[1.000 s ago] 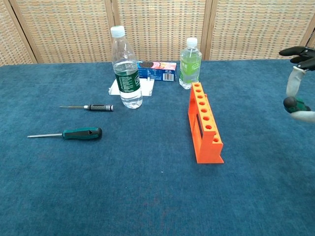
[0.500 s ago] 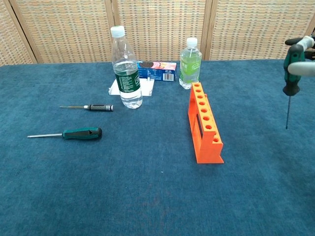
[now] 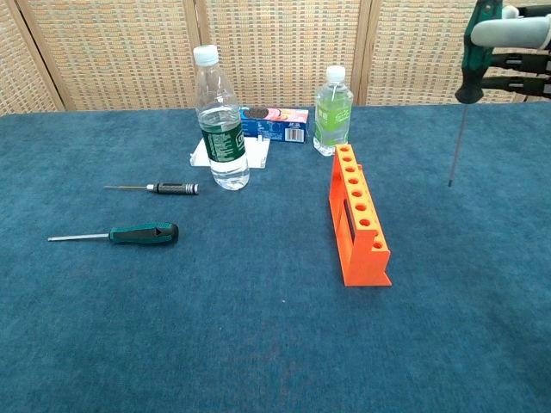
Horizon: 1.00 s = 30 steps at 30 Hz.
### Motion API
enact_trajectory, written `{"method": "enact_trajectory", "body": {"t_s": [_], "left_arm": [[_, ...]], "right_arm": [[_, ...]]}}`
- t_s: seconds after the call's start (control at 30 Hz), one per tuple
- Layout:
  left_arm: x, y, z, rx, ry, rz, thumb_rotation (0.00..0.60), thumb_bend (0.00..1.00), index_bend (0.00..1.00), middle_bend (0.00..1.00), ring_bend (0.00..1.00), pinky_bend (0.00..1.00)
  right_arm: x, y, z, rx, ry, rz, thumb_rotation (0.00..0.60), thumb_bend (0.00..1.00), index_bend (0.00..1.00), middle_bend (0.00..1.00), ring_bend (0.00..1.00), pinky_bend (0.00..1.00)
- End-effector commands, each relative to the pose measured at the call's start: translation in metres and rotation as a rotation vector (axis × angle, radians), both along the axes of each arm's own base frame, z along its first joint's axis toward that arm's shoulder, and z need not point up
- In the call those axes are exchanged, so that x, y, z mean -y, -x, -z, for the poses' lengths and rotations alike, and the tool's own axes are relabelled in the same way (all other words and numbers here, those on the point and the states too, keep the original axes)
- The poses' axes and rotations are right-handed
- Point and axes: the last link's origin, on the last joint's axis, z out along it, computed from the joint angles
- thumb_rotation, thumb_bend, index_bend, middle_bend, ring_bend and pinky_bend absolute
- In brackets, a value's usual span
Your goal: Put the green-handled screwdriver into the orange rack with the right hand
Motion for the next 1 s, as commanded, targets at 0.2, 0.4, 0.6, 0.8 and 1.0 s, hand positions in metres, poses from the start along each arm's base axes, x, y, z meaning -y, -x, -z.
{"method": "enact_trajectory", "body": {"t_s": [0.2,0.4,0.6,0.8,1.0], "left_arm": [[0.000,0.000,-0.001,0.004,-0.005,-0.001,0.600,0.00,0.00,0.00,0.00,0.00],[-0.001,0.001,-0.002,0.007,-0.006,-0.003,0.600,0.00,0.00,0.00,0.00,0.00],[-0.001,0.002,0.000,0.006,0.001,-0.008,0.600,0.00,0.00,0.00,0.00,0.00],[-0.002,0.003,0.000,0.008,0.006,-0.014,0.600,0.00,0.00,0.00,0.00,0.00],[-0.003,0.005,0.000,0.012,0.009,-0.020,0.600,0.00,0.00,0.00,0.00,0.00]], "right_arm": [[0.010,-0.015,0.009,0.088,0.023,0.027,0.600,0.22,0.62,0.00,0.00,0.00],[0.010,-0.022,0.019,0.145,0.033,0.033,0.600,0.22,0.63,0.01,0.00,0.00],[0.011,-0.029,0.029,0.187,0.025,0.022,0.600,0.22,0.63,0.01,0.00,0.00],[0.014,-0.035,0.036,0.189,0.021,0.011,0.600,0.22,0.63,0.01,0.00,0.00],[0.018,-0.044,0.038,0.196,0.020,0.004,0.600,0.22,0.63,0.01,0.00,0.00]]}}
